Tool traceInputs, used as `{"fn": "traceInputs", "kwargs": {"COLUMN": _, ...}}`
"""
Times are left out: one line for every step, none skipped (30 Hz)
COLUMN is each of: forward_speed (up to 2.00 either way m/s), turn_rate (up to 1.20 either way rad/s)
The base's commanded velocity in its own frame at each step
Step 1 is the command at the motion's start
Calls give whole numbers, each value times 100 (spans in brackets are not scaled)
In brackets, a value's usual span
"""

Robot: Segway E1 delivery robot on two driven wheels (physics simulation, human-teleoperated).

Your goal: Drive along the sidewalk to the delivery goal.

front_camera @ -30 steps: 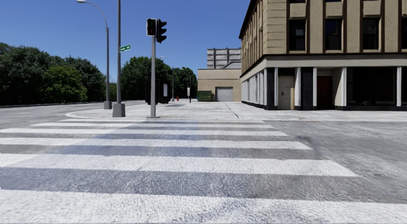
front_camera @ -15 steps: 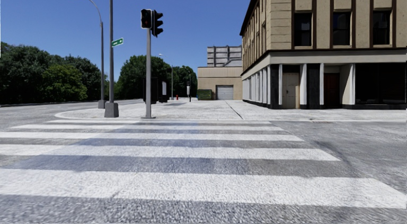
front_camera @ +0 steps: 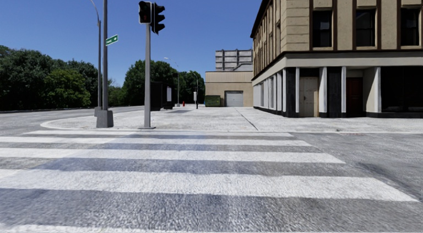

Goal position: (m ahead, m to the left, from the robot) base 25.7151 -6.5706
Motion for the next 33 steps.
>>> {"fn": "traceInputs", "kwargs": {"forward_speed": 200, "turn_rate": 0}}
{"fn": "traceInputs", "kwargs": {"forward_speed": 200, "turn_rate": 0}}
{"fn": "traceInputs", "kwargs": {"forward_speed": 200, "turn_rate": 0}}
{"fn": "traceInputs", "kwargs": {"forward_speed": 200, "turn_rate": 0}}
{"fn": "traceInputs", "kwargs": {"forward_speed": 200, "turn_rate": 0}}
{"fn": "traceInputs", "kwargs": {"forward_speed": 200, "turn_rate": 0}}
{"fn": "traceInputs", "kwargs": {"forward_speed": 200, "turn_rate": 0}}
{"fn": "traceInputs", "kwargs": {"forward_speed": 200, "turn_rate": 0}}
{"fn": "traceInputs", "kwargs": {"forward_speed": 200, "turn_rate": 0}}
{"fn": "traceInputs", "kwargs": {"forward_speed": 200, "turn_rate": -6}}
{"fn": "traceInputs", "kwargs": {"forward_speed": 200, "turn_rate": -13}}
{"fn": "traceInputs", "kwargs": {"forward_speed": 200, "turn_rate": -15}}
{"fn": "traceInputs", "kwargs": {"forward_speed": 200, "turn_rate": -15}}
{"fn": "traceInputs", "kwargs": {"forward_speed": 200, "turn_rate": -15}}
{"fn": "traceInputs", "kwargs": {"forward_speed": 200, "turn_rate": -15}}
{"fn": "traceInputs", "kwargs": {"forward_speed": 200, "turn_rate": -15}}
{"fn": "traceInputs", "kwargs": {"forward_speed": 200, "turn_rate": -15}}
{"fn": "traceInputs", "kwargs": {"forward_speed": 200, "turn_rate": -15}}
{"fn": "traceInputs", "kwargs": {"forward_speed": 200, "turn_rate": -15}}
{"fn": "traceInputs", "kwargs": {"forward_speed": 200, "turn_rate": -15}}
{"fn": "traceInputs", "kwargs": {"forward_speed": 200, "turn_rate": -15}}
{"fn": "traceInputs", "kwargs": {"forward_speed": 200, "turn_rate": -15}}
{"fn": "traceInputs", "kwargs": {"forward_speed": 200, "turn_rate": -15}}
{"fn": "traceInputs", "kwargs": {"forward_speed": 200, "turn_rate": -15}}
{"fn": "traceInputs", "kwargs": {"forward_speed": 200, "turn_rate": -15}}
{"fn": "traceInputs", "kwargs": {"forward_speed": 200, "turn_rate": -15}}
{"fn": "traceInputs", "kwargs": {"forward_speed": 200, "turn_rate": -15}}
{"fn": "traceInputs", "kwargs": {"forward_speed": 200, "turn_rate": -15}}
{"fn": "traceInputs", "kwargs": {"forward_speed": 200, "turn_rate": -15}}
{"fn": "traceInputs", "kwargs": {"forward_speed": 200, "turn_rate": -16}}
{"fn": "traceInputs", "kwargs": {"forward_speed": 200, "turn_rate": -19}}
{"fn": "traceInputs", "kwargs": {"forward_speed": 200, "turn_rate": -23}}
{"fn": "traceInputs", "kwargs": {"forward_speed": 200, "turn_rate": -25}}
